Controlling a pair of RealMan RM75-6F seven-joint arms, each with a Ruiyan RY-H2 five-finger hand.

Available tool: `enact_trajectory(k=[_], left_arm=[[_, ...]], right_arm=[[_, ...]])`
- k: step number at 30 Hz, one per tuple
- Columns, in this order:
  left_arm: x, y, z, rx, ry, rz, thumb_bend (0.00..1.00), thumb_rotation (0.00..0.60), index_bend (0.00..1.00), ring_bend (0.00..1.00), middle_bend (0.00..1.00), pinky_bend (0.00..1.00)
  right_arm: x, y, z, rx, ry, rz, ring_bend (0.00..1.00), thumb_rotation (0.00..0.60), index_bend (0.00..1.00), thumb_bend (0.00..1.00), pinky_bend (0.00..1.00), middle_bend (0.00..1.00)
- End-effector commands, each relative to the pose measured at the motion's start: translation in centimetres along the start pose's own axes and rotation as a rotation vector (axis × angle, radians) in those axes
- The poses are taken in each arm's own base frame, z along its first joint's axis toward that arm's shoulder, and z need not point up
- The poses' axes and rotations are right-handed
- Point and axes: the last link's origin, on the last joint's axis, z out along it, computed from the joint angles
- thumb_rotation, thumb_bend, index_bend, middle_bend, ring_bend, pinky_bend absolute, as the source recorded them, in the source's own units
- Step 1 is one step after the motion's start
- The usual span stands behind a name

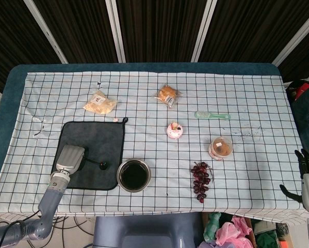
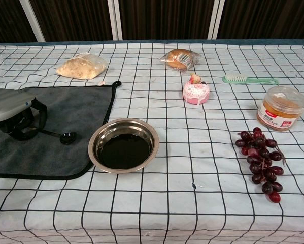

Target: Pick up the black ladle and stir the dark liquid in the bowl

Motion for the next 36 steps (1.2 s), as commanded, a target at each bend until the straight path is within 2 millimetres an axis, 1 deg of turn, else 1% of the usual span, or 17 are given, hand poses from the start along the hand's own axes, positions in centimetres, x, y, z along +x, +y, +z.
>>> enact_trajectory(k=[1,14,27,36], left_arm=[[0.00,-0.01,-0.01,0.000,0.000,-0.001,0.42,0.600,0.55,0.77,0.87,0.74],[-0.11,-0.28,-0.04,0.009,-0.004,-0.003,0.42,0.600,0.57,0.78,0.88,0.74],[-0.08,-0.34,0.04,0.008,-0.008,-0.006,0.46,0.600,0.57,0.78,0.88,0.74],[0.42,-0.23,0.07,0.002,-0.004,-0.013,0.47,0.600,0.57,0.78,0.89,0.74]], right_arm=[[-0.01,-0.01,0.01,0.000,0.000,0.000,0.06,0.600,0.03,0.11,0.22,0.01],[-0.09,-0.14,0.00,0.004,-0.004,0.001,0.06,0.600,0.03,0.11,0.22,0.01],[-0.02,-0.11,-0.02,0.003,-0.001,0.003,0.06,0.600,0.03,0.11,0.22,0.01],[0.11,-0.07,-0.07,0.003,0.003,0.004,0.06,0.600,0.03,0.11,0.22,0.01]])
